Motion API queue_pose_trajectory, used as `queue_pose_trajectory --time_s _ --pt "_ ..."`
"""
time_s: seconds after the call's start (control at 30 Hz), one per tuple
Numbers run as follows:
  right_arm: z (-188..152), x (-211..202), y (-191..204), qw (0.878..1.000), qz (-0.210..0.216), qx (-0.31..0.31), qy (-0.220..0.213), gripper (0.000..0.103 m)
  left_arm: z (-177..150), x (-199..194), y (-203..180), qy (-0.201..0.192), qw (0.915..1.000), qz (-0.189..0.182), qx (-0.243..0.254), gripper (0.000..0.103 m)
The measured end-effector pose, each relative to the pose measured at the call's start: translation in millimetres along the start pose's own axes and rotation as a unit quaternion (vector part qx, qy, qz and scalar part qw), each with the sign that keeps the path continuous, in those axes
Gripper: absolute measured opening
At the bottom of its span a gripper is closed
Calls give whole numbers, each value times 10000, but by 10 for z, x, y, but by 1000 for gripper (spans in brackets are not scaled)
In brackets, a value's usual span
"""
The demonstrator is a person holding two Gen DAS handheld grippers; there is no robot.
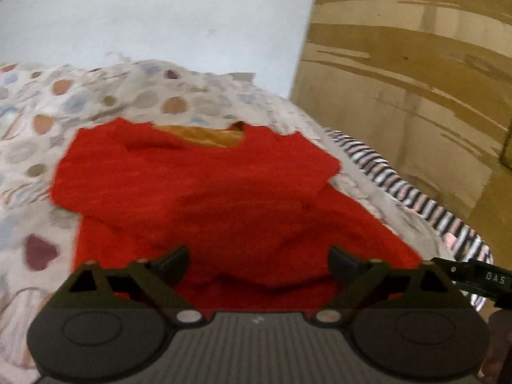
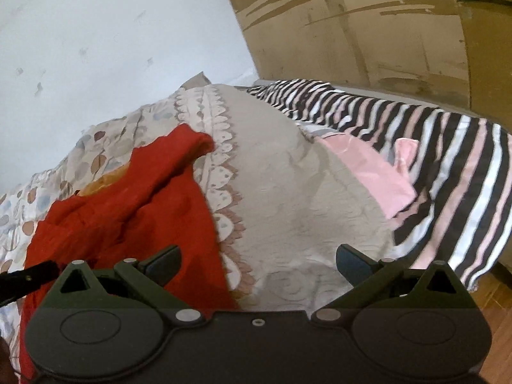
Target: Fold small clothes
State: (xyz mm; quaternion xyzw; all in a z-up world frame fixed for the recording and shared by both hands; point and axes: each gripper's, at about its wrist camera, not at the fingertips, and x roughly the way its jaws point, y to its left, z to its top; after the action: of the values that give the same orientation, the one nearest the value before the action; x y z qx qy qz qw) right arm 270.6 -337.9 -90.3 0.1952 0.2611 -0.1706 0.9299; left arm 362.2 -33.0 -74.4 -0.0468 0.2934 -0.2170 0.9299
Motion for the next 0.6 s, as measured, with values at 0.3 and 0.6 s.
queue_pose_trajectory --time_s 0.3,0.6 --pt "122 286 651 9856 518 -1609 3 102 113 -53 831 349 9758 2140 -292 103" --pt "177 756 1224 9666 1107 -2304 194 103 361 437 1257 374 9675 2406 687 103"
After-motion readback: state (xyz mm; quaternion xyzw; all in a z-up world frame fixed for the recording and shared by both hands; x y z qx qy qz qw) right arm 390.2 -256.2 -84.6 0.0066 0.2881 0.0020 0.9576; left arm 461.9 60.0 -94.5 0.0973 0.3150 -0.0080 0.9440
